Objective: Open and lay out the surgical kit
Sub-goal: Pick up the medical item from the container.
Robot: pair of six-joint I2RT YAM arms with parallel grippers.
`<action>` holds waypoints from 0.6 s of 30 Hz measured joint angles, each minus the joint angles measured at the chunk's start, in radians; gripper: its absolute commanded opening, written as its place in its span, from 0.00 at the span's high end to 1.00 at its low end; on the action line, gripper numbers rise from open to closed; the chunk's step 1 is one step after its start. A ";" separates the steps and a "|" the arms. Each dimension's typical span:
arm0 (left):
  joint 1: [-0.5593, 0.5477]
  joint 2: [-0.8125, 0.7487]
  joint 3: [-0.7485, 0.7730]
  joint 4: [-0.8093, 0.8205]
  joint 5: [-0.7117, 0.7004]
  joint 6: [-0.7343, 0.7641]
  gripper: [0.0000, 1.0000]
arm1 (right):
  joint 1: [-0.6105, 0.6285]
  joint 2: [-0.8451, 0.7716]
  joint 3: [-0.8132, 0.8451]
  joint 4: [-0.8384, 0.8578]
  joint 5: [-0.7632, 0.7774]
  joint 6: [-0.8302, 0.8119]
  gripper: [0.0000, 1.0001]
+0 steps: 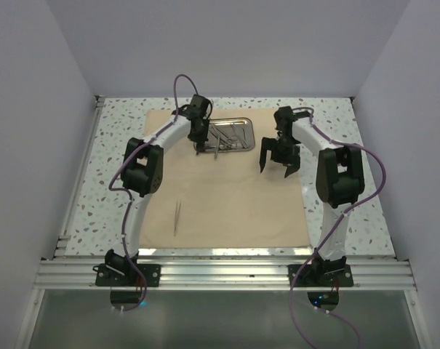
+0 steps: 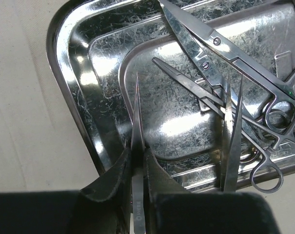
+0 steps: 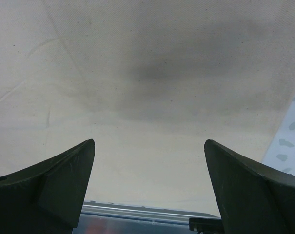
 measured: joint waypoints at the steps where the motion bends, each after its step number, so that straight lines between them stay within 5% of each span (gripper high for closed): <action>1: 0.000 0.000 0.003 -0.002 0.000 0.000 1.00 | -0.001 0.000 0.000 0.000 0.000 0.000 0.01; 12: 0.001 -0.073 0.026 -0.079 -0.001 -0.017 1.00 | -0.001 0.003 0.024 -0.008 -0.004 0.002 0.02; 18: -0.010 -0.442 -0.357 -0.051 -0.016 -0.058 1.00 | -0.001 0.019 0.169 -0.010 -0.034 0.020 0.02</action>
